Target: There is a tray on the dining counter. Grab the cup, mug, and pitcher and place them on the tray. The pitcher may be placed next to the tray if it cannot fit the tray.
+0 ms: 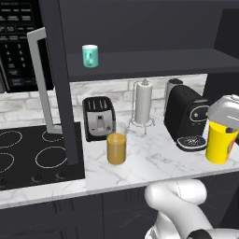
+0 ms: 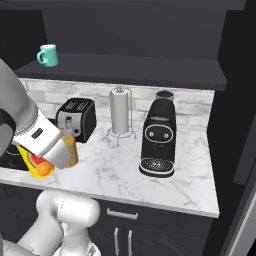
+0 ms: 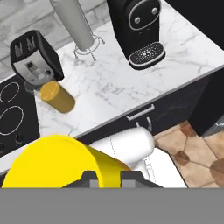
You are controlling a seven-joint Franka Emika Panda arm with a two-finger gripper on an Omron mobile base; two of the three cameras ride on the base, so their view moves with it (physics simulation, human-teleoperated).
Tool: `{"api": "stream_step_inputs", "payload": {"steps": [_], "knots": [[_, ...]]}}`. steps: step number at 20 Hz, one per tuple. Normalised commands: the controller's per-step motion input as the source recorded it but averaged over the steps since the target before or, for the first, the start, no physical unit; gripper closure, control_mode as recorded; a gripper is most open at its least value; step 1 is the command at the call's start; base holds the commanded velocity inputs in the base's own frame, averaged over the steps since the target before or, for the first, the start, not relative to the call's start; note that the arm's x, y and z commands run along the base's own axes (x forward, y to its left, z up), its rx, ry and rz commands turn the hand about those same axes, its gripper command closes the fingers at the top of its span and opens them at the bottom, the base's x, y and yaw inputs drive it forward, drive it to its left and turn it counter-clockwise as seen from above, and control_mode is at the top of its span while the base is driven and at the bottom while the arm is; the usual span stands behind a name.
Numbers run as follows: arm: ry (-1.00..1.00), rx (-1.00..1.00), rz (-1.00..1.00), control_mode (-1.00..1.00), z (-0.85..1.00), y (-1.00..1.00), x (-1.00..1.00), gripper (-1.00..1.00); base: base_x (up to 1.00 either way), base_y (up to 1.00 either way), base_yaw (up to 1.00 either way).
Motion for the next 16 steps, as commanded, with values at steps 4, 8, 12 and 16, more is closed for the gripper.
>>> {"api": "stream_step_inputs", "payload": {"steps": [4,8,12,16], "knots": [[0.0,0.0,0.05,1.0,0.0,0.14,0.0,1.0,-0.01,0.04,0.02],[0.0,0.0,0.0,1.0,0.0,0.0,0.0,1.0,-0.67,0.04,0.15],[0.0,0.0,0.0,1.0,0.0,0.0,0.0,1.0,-1.0,0.0,0.23],[0.0,0.0,0.0,1.0,0.0,0.0,0.0,1.0,-1.0,0.0,0.34]]}}
